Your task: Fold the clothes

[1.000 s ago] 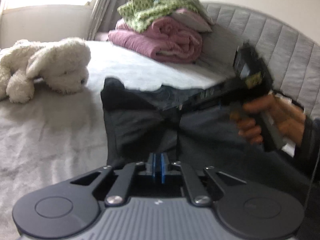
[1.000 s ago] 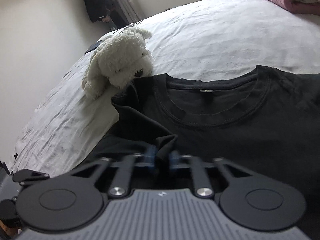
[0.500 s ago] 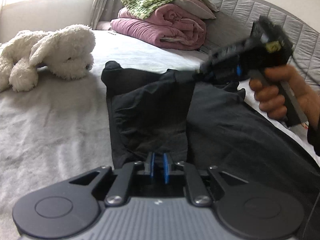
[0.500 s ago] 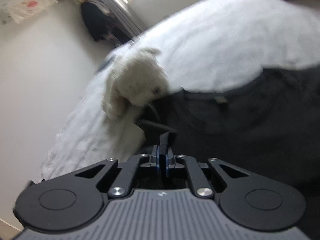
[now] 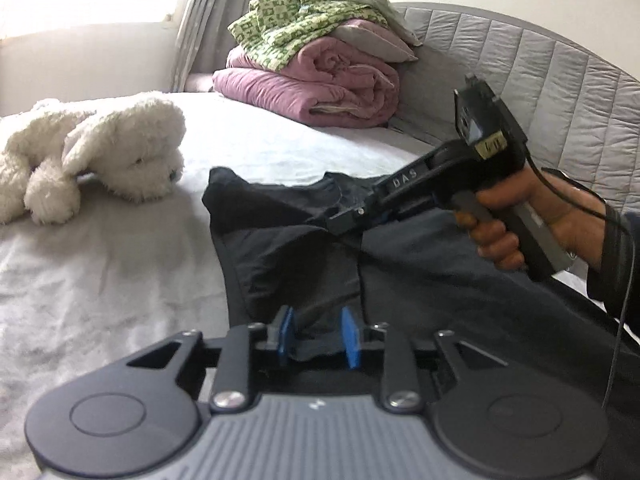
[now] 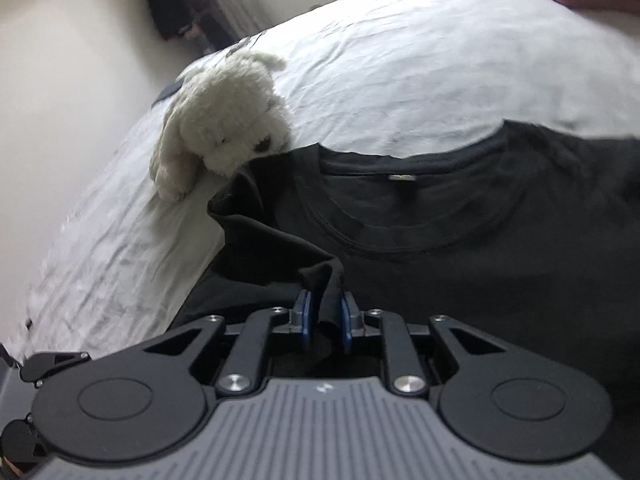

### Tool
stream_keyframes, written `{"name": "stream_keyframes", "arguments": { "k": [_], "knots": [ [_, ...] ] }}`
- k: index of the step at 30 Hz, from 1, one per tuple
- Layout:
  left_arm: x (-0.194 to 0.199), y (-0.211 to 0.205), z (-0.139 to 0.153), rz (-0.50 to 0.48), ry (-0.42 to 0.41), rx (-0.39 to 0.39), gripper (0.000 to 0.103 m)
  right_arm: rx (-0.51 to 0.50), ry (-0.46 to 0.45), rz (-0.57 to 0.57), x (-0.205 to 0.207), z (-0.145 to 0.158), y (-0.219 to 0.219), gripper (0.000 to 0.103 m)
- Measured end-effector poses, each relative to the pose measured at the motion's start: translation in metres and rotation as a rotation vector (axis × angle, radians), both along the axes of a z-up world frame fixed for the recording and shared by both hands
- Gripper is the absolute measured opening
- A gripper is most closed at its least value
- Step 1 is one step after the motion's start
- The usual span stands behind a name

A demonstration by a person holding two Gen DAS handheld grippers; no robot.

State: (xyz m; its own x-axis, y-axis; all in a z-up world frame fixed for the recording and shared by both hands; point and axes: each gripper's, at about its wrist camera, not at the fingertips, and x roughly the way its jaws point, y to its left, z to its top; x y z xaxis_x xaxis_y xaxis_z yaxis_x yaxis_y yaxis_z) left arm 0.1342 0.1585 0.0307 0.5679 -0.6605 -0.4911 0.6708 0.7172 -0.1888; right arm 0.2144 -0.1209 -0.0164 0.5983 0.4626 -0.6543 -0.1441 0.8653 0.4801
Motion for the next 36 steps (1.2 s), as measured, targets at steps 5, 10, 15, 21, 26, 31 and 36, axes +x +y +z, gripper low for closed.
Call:
{"name": "stream_keyframes", "arguments": {
  "k": [5, 10, 15, 21, 26, 31, 36],
  "knots": [
    [-0.005, -0.004, 0.008, -0.004, -0.049, -0.041, 0.046, 0.157, -0.051, -0.009, -0.002, 0.034, 0.008, 0.01],
    [0.001, -0.006, 0.009, 0.062, -0.053, -0.056, 0.05, 0.14, -0.075, 0.1, 0.018, 0.08, 0.066, 0.01],
    [0.016, 0.023, 0.001, 0.217, 0.022, -0.153, 0.057, 0.081, 0.001, 0.179, 0.058, 0.084, 0.132, 0.009],
    [0.036, 0.066, -0.018, 0.367, 0.173, -0.389, 0.06, 0.022, 0.135, 0.297, 0.085, 0.057, 0.205, 0.015],
    [0.041, 0.096, -0.029, 0.424, 0.236, -0.558, 0.062, 0.167, 0.028, 0.378, 0.078, 0.07, 0.204, 0.059],
    [0.05, 0.116, -0.042, 0.506, 0.333, -0.663, 0.063, 0.163, -0.062, 0.269, 0.053, 0.074, 0.157, 0.062],
    [0.062, 0.124, -0.042, 0.566, 0.393, -0.695, 0.063, -0.04, -0.247, 0.287, -0.022, 0.06, 0.141, 0.062]
  ]
}}
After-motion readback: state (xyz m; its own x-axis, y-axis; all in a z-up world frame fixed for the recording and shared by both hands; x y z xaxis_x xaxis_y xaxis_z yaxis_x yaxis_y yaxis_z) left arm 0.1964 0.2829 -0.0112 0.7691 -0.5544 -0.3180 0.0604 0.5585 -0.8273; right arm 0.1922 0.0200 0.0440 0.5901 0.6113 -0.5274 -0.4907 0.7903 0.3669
